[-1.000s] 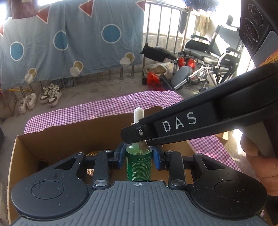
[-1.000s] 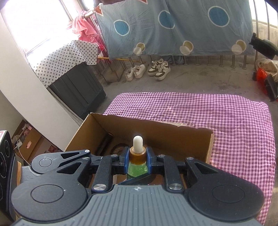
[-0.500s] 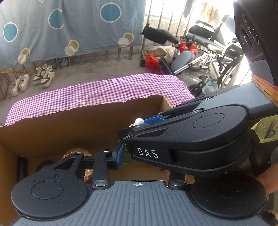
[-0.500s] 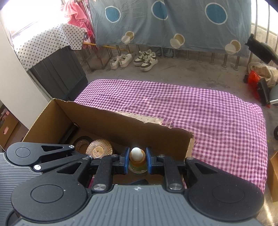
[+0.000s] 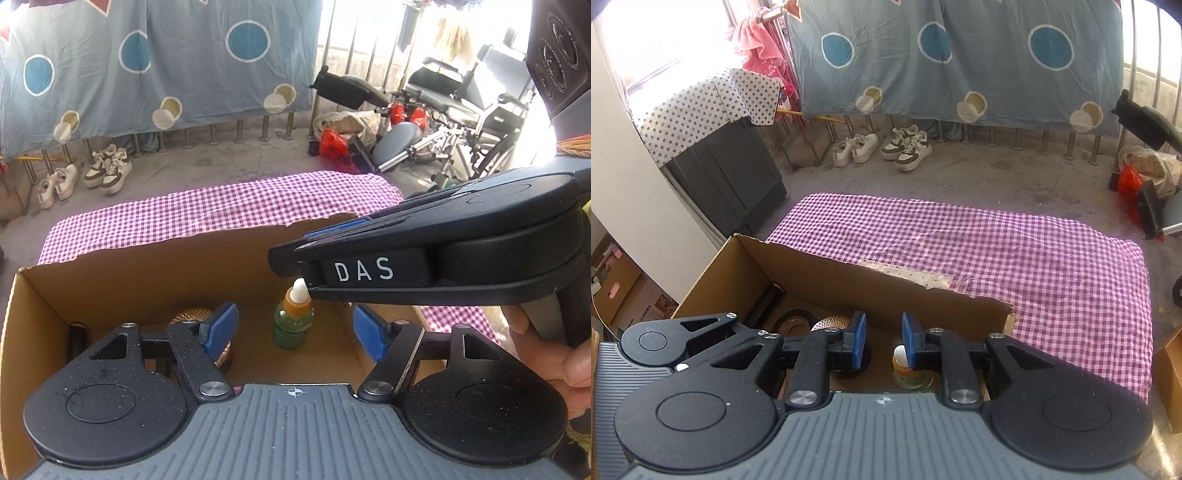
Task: Organize rigid objects
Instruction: 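Lower the dropper bottle into the box and open the right gripper, then move the right gripper to the white supplement jar and grasp it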
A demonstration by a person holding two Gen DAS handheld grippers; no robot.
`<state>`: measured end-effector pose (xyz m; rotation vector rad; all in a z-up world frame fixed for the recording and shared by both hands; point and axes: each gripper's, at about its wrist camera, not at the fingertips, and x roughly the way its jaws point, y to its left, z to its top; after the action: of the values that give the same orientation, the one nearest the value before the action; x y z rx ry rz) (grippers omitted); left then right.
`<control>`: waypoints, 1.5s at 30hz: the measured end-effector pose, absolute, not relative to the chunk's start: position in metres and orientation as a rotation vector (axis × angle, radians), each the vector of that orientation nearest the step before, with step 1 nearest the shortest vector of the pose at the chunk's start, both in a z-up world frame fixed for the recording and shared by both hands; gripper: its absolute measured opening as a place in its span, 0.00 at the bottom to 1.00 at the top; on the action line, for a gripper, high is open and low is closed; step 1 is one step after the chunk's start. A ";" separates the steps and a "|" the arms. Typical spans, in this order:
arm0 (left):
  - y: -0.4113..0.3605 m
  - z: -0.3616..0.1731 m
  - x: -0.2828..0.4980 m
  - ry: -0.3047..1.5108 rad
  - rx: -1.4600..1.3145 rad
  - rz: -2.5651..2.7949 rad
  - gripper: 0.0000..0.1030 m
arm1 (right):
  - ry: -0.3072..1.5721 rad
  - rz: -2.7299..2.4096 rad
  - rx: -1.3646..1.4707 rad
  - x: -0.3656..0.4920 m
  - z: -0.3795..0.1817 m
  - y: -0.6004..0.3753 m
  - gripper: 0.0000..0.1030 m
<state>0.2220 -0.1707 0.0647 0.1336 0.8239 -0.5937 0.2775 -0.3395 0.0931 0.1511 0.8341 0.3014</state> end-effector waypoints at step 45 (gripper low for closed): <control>0.005 0.001 0.102 0.674 0.111 -0.369 0.95 | 0.817 0.480 0.581 0.128 0.048 -0.188 0.59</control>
<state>0.1021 0.0055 0.0007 0.1105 0.6744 -0.3693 0.1281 -0.1877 0.0482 0.5815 0.8167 0.4801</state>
